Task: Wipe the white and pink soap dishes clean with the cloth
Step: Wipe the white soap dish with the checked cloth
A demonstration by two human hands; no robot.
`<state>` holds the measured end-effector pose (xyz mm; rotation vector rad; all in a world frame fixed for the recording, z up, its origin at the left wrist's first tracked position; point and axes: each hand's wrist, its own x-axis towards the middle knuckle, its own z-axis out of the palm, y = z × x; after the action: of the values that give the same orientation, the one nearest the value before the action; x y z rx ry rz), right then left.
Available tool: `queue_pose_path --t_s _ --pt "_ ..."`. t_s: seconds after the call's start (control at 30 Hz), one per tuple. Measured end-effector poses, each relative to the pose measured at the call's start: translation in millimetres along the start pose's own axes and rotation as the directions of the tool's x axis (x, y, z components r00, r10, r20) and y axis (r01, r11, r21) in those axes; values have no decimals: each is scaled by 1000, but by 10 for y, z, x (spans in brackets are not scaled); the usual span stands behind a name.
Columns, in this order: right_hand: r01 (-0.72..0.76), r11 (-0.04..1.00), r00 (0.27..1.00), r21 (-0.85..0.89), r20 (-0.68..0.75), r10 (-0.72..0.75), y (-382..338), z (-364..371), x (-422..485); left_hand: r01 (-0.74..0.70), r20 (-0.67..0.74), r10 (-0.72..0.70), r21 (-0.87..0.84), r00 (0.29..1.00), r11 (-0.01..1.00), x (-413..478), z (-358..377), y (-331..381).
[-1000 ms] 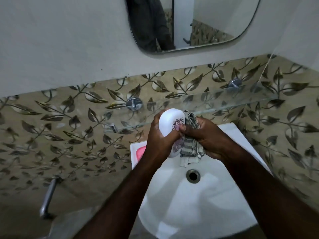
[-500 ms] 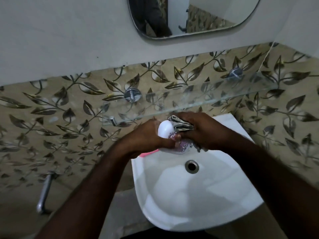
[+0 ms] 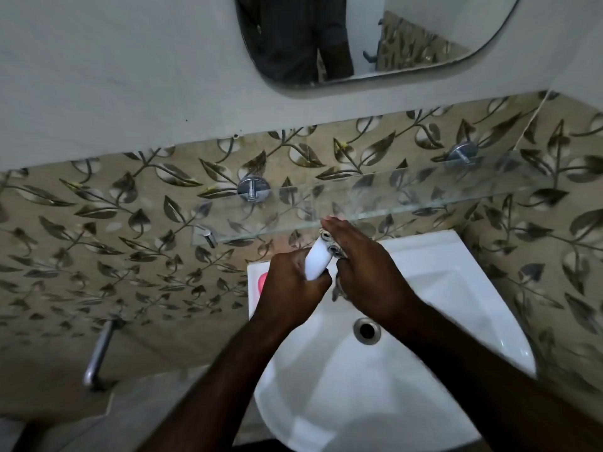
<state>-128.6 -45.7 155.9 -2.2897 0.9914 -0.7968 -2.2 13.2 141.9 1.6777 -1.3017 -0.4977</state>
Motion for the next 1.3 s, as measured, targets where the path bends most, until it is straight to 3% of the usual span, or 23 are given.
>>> queue_pose_path --t_s 0.1,0.23,0.4,0.5,0.6,0.77,0.93,0.97,1.1,1.23,1.3 --pt "-12 999 1000 -46 -8 12 -116 10 -8 -42 -7 42 -42 999 998 31 75 -32" --pt "173 978 984 -113 53 -168 -229 63 -107 -75 -35 71 -132 997 988 -22 40 5" --pt "-22 997 997 -73 72 27 -36 -165 59 -35 -60 27 -123 998 992 -158 79 109" --pt "115 986 993 -122 -6 -116 -286 -35 -102 -98 -66 88 -178 994 979 -142 26 87" --pt "199 974 980 -103 22 -198 -382 -1 -146 -143 -89 126 -230 988 963 -179 -47 113" --pt "17 999 1000 -34 -1 -17 -262 -157 46 -73 -125 50 -185 991 980 -238 -75 245" --pt "245 962 969 -120 12 -246 -487 -25 -127 -192 -92 175 -238 980 952 -187 -161 213" --pt "246 965 969 -88 35 -244 -437 -43 -89 -184 -84 170 -222 982 957 -189 -165 187" --pt "26 999 998 -20 52 -25 -204 -199 62 -76 -103 63 -130 993 989 -258 -138 203" --pt "194 977 980 -92 -32 -197 -502 -66 -96 -170 -78 156 -245 985 954 -205 -218 284" --pt "278 958 960 -70 -5 -279 -556 -69 -98 -206 -102 186 -238 977 949 -187 -282 282"
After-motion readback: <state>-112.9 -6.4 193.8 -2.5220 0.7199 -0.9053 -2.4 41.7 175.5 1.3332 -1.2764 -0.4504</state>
